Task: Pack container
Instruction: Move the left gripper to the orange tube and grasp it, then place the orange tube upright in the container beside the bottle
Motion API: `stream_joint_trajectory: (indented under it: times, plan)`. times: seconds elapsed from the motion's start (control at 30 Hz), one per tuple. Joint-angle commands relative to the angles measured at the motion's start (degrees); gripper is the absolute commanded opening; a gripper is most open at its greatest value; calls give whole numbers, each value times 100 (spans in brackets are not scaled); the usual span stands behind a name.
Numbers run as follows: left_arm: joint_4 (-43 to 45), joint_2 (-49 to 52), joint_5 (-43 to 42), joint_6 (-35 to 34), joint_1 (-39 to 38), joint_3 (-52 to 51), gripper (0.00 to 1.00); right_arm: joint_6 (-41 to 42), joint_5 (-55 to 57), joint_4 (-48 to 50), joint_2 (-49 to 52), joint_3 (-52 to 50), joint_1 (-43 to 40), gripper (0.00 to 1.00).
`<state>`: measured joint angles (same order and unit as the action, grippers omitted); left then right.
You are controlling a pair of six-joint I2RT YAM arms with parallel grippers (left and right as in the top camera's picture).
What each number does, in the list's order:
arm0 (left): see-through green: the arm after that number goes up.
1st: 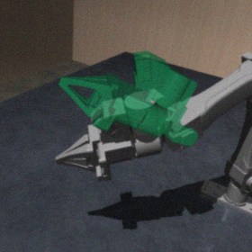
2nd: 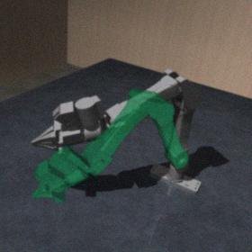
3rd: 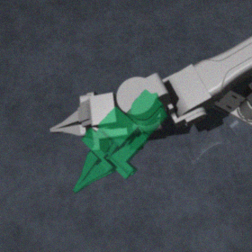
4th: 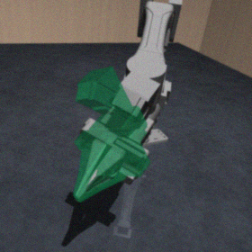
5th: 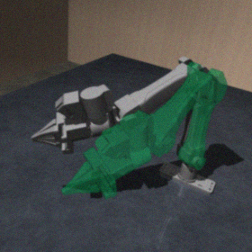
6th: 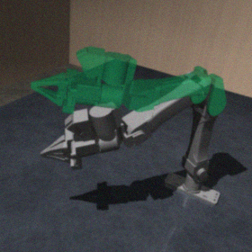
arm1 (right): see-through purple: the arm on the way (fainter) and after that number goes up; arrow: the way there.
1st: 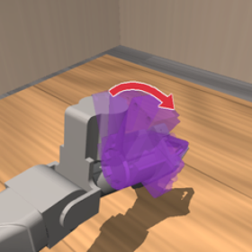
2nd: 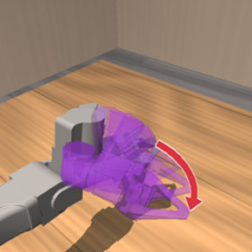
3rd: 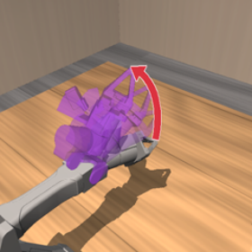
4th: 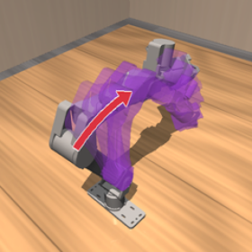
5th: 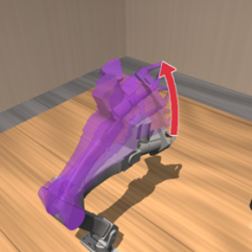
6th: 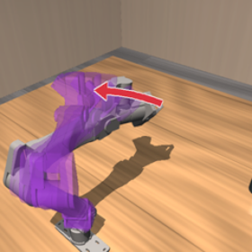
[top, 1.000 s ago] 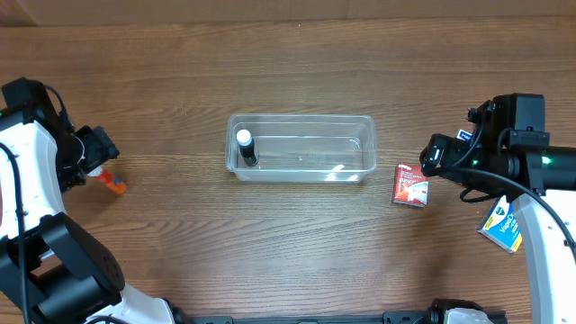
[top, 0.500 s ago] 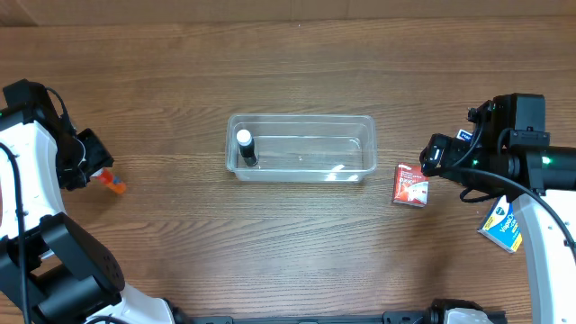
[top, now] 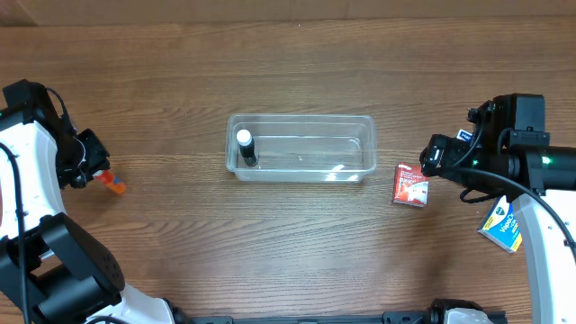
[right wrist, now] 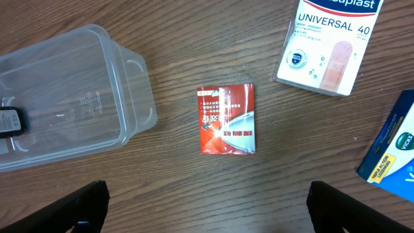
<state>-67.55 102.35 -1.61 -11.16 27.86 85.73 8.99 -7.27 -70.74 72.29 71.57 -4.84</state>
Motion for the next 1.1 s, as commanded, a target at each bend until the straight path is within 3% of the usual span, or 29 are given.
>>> stream_joint_trajectory:
  times: [0.0,0.13,0.33,0.6,1.07]
  plan:
    - [-168,-90,-306,-37,-68,72,4,4,-39,13,-20,155,-22,100]
    - [-350,-774,-343,-109,-557,363,4,4,-37,13,-20,155,-22,100]
    - [-883,-1945,-330,-527,-2468,1412,4,4,-39,17,-20,155,-22,100]
    - [-922,-1657,83,-1115,-4308,1567,4,7,-39,13,-20,155,-22,100]
    - [-1001,310,74,-1117,-4642,1567,4,7,-39,13,-20,155,-22,100]
